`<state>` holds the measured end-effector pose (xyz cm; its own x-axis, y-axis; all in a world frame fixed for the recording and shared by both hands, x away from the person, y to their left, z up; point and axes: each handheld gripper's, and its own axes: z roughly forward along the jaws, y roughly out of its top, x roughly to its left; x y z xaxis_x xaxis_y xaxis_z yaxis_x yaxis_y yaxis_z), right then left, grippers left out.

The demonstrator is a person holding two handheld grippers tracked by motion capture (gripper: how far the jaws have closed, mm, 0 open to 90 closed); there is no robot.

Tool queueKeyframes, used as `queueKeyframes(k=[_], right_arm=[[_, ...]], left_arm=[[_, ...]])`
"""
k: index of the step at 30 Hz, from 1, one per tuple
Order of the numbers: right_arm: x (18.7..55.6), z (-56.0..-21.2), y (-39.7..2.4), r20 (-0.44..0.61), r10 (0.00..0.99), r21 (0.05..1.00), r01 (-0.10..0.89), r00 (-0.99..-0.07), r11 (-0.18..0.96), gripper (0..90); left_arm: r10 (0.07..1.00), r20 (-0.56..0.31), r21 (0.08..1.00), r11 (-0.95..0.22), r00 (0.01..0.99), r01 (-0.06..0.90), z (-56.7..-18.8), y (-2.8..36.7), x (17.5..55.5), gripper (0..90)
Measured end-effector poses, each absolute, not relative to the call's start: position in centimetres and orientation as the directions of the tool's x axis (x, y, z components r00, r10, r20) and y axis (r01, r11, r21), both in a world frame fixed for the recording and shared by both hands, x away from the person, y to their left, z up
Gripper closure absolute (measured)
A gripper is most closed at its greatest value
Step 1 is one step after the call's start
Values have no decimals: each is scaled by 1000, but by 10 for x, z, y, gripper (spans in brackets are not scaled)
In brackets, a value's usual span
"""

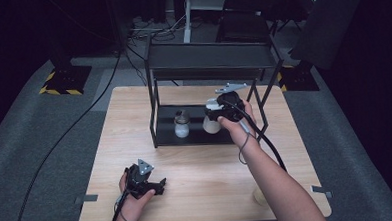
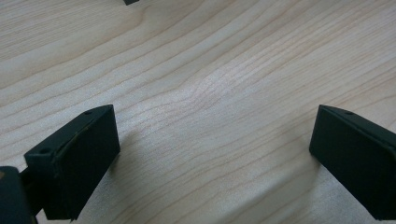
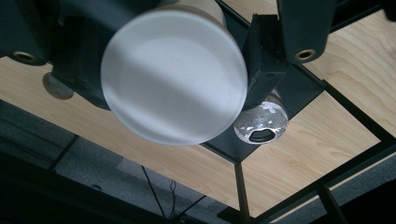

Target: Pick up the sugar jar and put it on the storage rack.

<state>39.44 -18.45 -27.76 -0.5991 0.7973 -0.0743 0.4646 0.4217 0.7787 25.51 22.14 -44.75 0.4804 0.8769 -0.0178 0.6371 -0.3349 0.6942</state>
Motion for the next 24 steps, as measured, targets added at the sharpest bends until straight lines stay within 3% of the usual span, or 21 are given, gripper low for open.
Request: queueKeyframes(k=[24], right_arm=[[420,-312,-168,-73,802,749,498,-593,437,339]], left_arm=[[874,-16,693,-340,485,636,-447,222,256,15]])
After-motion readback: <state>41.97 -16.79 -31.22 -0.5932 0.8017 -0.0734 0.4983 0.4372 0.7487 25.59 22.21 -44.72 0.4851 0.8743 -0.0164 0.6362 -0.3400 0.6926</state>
